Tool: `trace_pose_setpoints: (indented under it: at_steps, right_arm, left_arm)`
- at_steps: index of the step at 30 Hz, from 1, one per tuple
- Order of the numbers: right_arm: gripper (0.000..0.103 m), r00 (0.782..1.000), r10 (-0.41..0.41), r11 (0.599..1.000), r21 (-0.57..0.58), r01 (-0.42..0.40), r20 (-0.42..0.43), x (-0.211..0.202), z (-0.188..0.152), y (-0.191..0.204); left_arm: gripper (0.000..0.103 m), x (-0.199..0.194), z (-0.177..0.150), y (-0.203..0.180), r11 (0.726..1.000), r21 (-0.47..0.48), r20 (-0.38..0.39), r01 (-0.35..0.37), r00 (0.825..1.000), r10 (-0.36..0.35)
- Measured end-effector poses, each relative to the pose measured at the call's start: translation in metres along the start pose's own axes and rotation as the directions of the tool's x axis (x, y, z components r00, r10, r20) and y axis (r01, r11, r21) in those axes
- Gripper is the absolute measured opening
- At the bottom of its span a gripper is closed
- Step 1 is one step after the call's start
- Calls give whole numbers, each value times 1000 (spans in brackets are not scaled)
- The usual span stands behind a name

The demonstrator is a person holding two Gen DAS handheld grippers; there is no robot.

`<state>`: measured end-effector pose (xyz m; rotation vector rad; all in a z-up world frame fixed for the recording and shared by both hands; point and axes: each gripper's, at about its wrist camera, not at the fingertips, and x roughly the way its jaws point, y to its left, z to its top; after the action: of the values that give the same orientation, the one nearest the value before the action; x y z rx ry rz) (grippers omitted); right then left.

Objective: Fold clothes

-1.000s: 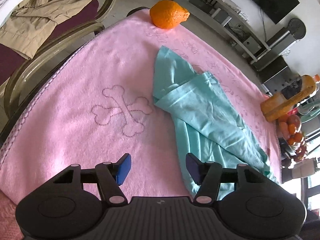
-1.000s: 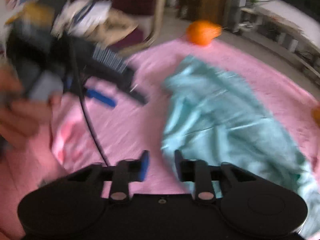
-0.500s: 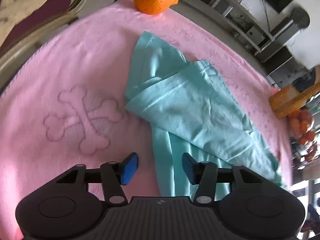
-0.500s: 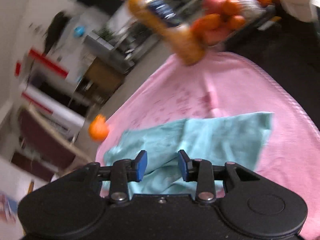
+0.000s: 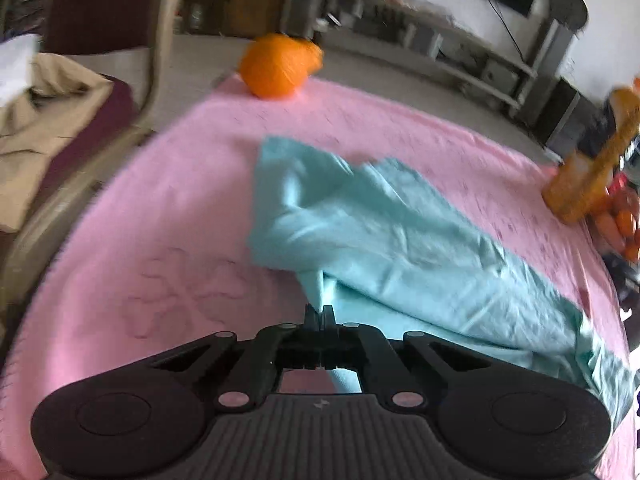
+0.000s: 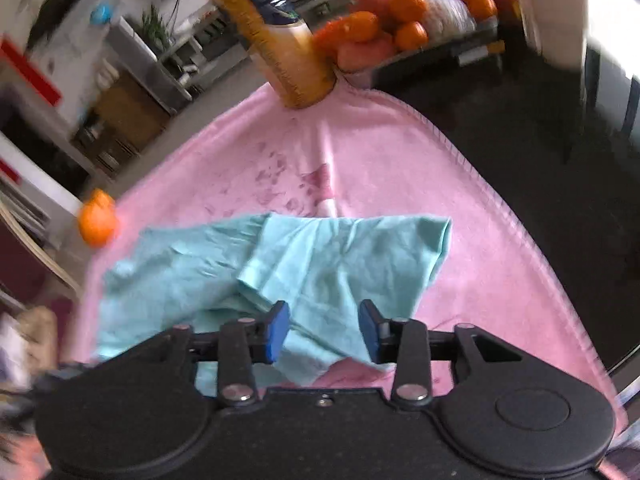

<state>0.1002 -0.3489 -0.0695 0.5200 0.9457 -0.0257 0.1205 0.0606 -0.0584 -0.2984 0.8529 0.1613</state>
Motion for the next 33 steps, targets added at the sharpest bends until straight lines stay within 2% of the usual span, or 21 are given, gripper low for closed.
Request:
trace_pose_setpoints:
  at_steps: [2, 3, 5, 7, 9, 11, 13, 16, 20, 22, 24, 28, 33]
  right_arm:
    - [56, 996, -91, 996, 19, 91, 16, 3, 1, -3]
    - [55, 993, -121, 992, 43, 120, 16, 4, 2, -7]
    - [55, 995, -99, 982, 157, 101, -25, 10, 5, -25]
    - [49, 996, -63, 968, 240, 78, -67, 19, 4, -39]
    - [20, 996, -11, 960, 279, 35, -85, 26, 4, -43]
    - [4, 998, 42, 956, 293, -25, -53, 20, 5, -37]
    - [1, 995, 95, 949, 304, -85, -19, 14, 6, -31]
    - [1, 982, 177, 938, 293, -186, 59, 2, 20, -13]
    - [1, 969, 166, 961, 193, -201, 181, -7, 76, 30]
    - [7, 974, 141, 974, 153, -169, 177, 1, 98, 44]
    - [31, 987, 101, 981, 153, -120, 129, 8, 106, 47]
    - [36, 990, 41, 989, 135, -59, 132, -9, 77, 32]
    - [37, 997, 17, 978, 207, -34, 80, -2, 37, -13]
  left_arm:
    - [0, -9, -2, 7, 1000, -18, 5, -15, 1000, 15]
    - [0, -11, -3, 9, 1000, -23, 5, -20, 1000, 20]
    - [0, -9, -6, 7, 1000, -15, -14, -13, 1000, 13]
    - [0, -4, -8, 4, 1000, -8, -34, -11, 999, 11]
    - [0, 1, -10, 3, 1000, -6, -47, -12, 999, 12]
    - [0, -1, -9, 5, 1000, -11, -41, -7, 999, 7]
    - [0, -3, -8, 6, 1000, -14, -31, -3, 1000, 2]
    - [0, -2, -7, 5, 1000, -18, -31, 1, 1000, -2]
    - [0, 4, -5, 6, 1000, -17, -48, -2, 999, 1]
    - [0, 7, -5, 7, 1000, -21, -63, 0, 998, -1]
    - [0, 8, -5, 6, 1000, -20, -72, 6, 997, -7]
    - [0, 6, -8, 4, 1000, -9, -74, 17, 997, -18]
    - [2, 5, -11, 5, 1000, -11, -81, 20, 997, -20]
